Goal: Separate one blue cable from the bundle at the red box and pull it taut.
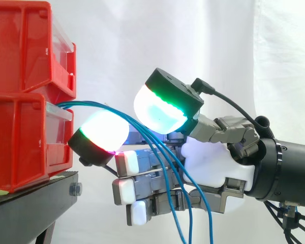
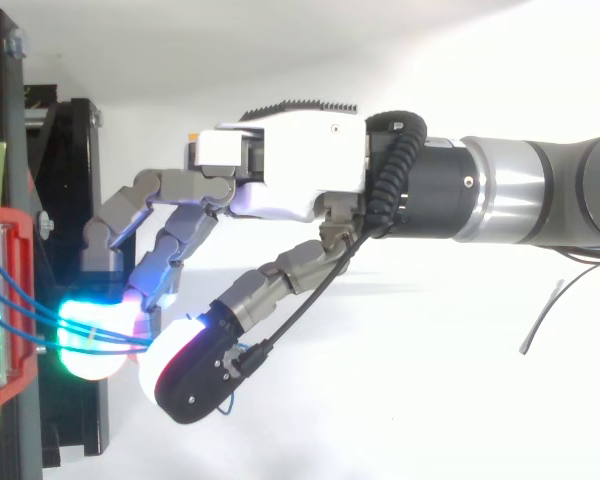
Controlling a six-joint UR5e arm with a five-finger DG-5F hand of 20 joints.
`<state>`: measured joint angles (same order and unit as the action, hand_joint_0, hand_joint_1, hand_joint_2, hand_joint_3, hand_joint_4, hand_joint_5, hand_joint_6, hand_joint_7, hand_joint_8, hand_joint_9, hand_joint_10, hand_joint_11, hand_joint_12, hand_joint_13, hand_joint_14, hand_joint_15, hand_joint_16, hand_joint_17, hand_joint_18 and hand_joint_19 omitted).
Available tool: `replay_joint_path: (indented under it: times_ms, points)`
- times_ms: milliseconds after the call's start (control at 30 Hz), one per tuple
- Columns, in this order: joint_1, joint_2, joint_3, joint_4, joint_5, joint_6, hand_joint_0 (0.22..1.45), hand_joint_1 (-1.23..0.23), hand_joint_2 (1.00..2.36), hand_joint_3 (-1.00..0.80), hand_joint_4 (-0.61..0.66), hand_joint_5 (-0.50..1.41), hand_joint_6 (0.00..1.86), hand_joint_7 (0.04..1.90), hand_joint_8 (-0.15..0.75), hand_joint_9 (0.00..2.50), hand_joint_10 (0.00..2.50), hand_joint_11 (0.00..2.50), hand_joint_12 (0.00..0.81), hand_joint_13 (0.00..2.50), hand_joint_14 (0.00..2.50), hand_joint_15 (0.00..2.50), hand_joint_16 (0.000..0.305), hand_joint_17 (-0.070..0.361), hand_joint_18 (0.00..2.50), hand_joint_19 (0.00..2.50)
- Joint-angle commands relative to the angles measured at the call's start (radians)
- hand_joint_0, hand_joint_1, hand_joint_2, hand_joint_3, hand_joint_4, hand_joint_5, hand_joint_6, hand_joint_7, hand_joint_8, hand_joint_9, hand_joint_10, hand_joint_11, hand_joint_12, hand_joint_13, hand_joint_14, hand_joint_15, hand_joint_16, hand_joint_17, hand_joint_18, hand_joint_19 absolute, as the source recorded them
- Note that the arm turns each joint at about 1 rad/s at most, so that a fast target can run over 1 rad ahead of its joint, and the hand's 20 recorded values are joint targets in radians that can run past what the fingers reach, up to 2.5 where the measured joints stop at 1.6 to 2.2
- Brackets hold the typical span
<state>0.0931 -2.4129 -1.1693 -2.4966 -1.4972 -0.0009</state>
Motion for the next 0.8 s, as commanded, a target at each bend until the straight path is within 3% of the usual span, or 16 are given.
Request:
replay_joint_path:
  times_ms: [0,133,200,333,467,633,767]
  points:
    - [0.002,0.000,0.000,-0.001,0.000,0.001,0.71,-0.80,1.00,-0.47,-0.05,-0.14,0.92,0.87,0.309,1.01,0.02,0.79,0.340,0.96,0.02,0.69,0.041,0.092,0.82,0.74]
    - [0.002,0.000,0.000,-0.001,0.003,0.001,0.77,-0.85,1.01,-0.39,-0.18,-0.15,0.95,0.99,0.310,1.02,0.02,0.81,0.336,0.99,0.02,0.71,0.040,0.091,0.85,0.76]
    - [0.004,0.000,0.002,-0.001,0.005,-0.001,0.80,-0.86,1.01,-0.43,-0.22,-0.15,0.96,0.91,0.301,1.02,0.02,0.81,0.332,0.99,0.02,0.72,0.040,0.090,0.86,0.77]
    - [0.004,0.000,0.007,-0.001,0.005,-0.001,0.80,-0.92,1.00,-0.50,-0.16,-0.16,0.96,0.88,0.293,1.03,0.02,0.82,0.327,1.00,0.02,0.71,0.040,0.090,0.89,0.77]
    - [0.004,0.000,0.007,-0.001,0.003,-0.001,0.71,-0.95,1.00,-0.50,-0.02,-0.16,0.95,0.82,0.291,1.03,0.02,0.82,0.330,1.00,0.02,0.72,0.040,0.091,0.90,0.78]
    - [0.000,0.000,0.007,-0.007,0.000,-0.001,0.58,-0.89,1.00,-0.50,0.06,-0.16,0.91,0.80,0.302,1.03,0.02,0.83,0.339,0.99,0.02,0.75,0.042,0.096,0.88,0.79]
    - [0.002,0.000,0.007,-0.011,0.000,0.001,0.55,-0.78,1.00,-0.50,0.08,-0.15,0.89,0.75,0.307,1.04,0.02,0.82,0.347,1.01,0.02,0.74,0.043,0.097,0.89,0.79]
